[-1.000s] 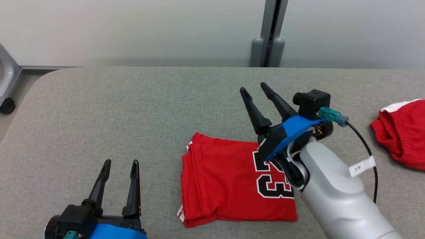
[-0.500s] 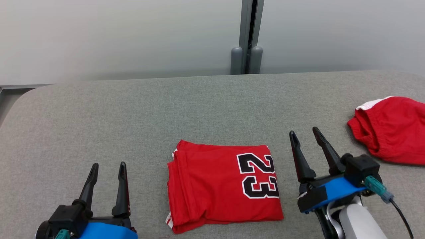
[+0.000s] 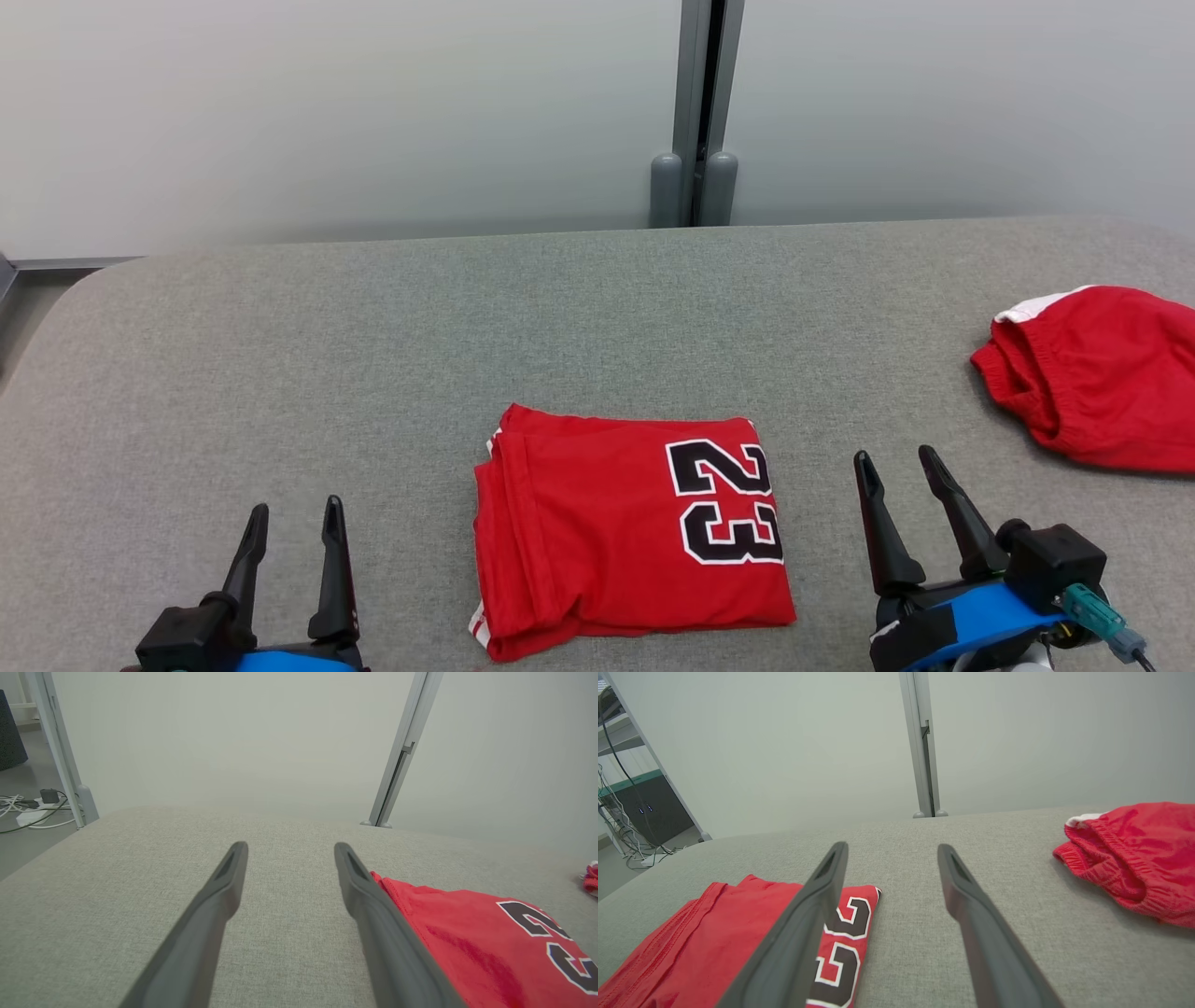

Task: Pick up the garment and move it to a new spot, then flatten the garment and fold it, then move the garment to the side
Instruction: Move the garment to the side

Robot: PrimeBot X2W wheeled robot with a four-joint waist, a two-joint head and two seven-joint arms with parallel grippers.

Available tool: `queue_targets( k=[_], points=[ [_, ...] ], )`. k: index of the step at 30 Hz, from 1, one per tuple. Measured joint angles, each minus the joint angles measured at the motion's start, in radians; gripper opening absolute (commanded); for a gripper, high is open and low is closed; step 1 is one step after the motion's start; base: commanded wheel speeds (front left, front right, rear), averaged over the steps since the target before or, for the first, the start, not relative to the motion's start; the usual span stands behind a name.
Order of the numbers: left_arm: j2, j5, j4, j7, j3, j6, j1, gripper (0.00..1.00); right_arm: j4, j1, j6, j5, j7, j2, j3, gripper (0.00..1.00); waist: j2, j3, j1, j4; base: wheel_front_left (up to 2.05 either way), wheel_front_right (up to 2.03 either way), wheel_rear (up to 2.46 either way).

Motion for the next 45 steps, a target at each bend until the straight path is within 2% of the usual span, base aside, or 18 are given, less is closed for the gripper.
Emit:
queue_targets(
  k=[11, 40, 42, 45],
  points=[
    [-0.027, 0.003, 0.037, 0.000, 0.008, -0.024, 0.010, 1.00, 0.006, 0.007, 0.000, 0.016, 0.000, 0.000, 0.008, 1.00, 0.0000, -0.003, 0.0001, -0.005, 0.00, 0.00, 0.00],
    [-0.041, 0.012, 0.079, 0.000, -0.003, -0.058, -0.005, 1.00, 0.039, -0.014, 0.000, 0.021, 0.002, 0.000, 0.028, 1.00, 0.0000, 0.006, 0.0001, 0.003, 0.00, 0.00, 0.00],
    [-0.044, 0.012, 0.085, 0.000, -0.011, -0.061, -0.006, 1.00, 0.046, -0.035, 0.000, 0.039, 0.033, 0.000, 0.036, 1.00, 0.0000, 0.009, 0.0001, 0.005, 0.00, 0.00, 0.00],
    [-0.049, 0.012, 0.091, 0.000, -0.017, -0.062, -0.015, 1.00, 0.073, -0.090, 0.000, 0.018, 0.148, 0.000, 0.035, 1.00, 0.0000, 0.015, 0.0001, 0.011, 0.00, 0.00, 0.00]
  ],
)
